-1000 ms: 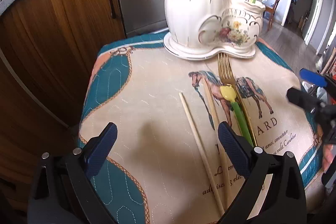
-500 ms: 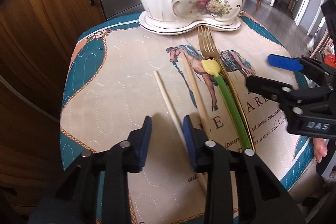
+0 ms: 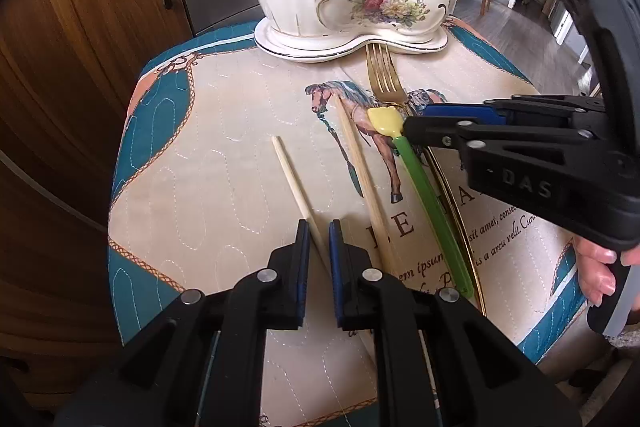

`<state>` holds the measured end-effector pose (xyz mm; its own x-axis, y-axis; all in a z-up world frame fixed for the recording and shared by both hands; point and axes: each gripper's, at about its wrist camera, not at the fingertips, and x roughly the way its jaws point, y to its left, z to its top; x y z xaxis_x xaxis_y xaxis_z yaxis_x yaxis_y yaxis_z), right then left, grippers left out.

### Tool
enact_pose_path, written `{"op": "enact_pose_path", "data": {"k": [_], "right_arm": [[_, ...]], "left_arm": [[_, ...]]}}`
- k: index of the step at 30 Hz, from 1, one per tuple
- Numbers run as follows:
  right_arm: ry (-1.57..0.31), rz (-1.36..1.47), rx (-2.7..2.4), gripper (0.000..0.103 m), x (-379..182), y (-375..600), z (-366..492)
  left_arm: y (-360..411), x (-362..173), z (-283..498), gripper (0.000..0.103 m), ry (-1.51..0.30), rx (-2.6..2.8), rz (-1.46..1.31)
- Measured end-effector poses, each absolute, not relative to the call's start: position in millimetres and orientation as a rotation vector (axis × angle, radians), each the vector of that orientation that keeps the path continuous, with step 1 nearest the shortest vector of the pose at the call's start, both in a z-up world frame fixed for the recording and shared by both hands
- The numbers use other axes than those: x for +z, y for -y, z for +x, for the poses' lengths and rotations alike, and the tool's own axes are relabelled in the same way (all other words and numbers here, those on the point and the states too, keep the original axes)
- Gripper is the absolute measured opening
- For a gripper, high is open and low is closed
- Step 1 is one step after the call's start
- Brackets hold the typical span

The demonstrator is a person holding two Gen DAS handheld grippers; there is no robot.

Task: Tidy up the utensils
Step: 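Grasp a wooden chopstick with the left gripper while the right grasps the gold fork, then lift the chopstick with the left gripper while the right lifts the fork toward the pots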

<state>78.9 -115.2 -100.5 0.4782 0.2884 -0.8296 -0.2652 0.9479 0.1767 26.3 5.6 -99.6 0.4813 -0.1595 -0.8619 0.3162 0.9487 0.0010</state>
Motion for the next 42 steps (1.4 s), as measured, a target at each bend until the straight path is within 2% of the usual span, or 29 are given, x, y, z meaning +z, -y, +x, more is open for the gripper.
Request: {"op": "enact_pose_path", "data": {"k": [4,12,17,22,29,32,34,37,39,40,42], "right_arm": [[-1.031,-0.012,0.324,0.019,-102,108,85],[-1.059,-0.018,0.374,0.007,-104,128,67],[-1.066,-0.073,0.374,0.006,-103,145,52],[-1.089,-0.136,0.38,0.007,-101,153,46],[-1.079,-0.14,0.375,0.019,-102,154,41],[-1.08,-0.133,0.396,0.027,-102,154,36],[-1.067,-0.147,0.395,0.027,-104,153,34],[-1.04,-0.151,0.381,0.019,-105,154,33],[-1.032,-0.147,0.381,0.009,-105,155,32],[-1.03,-0.147,0.379,0.006,-105,155,33],[-1.025,-0.13,0.378,0.007,-104,156,34]], "left_arm": [[-8,-100,28,0.01,-1.027,-0.298,0.161],[-9,-100,29,0.01,-1.024,-0.317,0.162],[-10,-98,29,0.004,-1.041,-0.33,0.16],[-10,-97,29,0.004,-1.077,-0.361,0.181],[-15,-97,26,0.006,-1.116,-0.368,0.162],[-22,-97,20,0.01,-1.138,-0.379,0.124],[-22,-97,19,0.011,-1.135,-0.385,0.124],[-18,-98,18,0.011,-1.124,-0.371,0.146],[-18,-99,17,0.004,-1.117,-0.352,0.152],[-18,-99,18,0.004,-1.11,-0.35,0.147],[-19,-99,19,0.004,-1.103,-0.351,0.139]]}}
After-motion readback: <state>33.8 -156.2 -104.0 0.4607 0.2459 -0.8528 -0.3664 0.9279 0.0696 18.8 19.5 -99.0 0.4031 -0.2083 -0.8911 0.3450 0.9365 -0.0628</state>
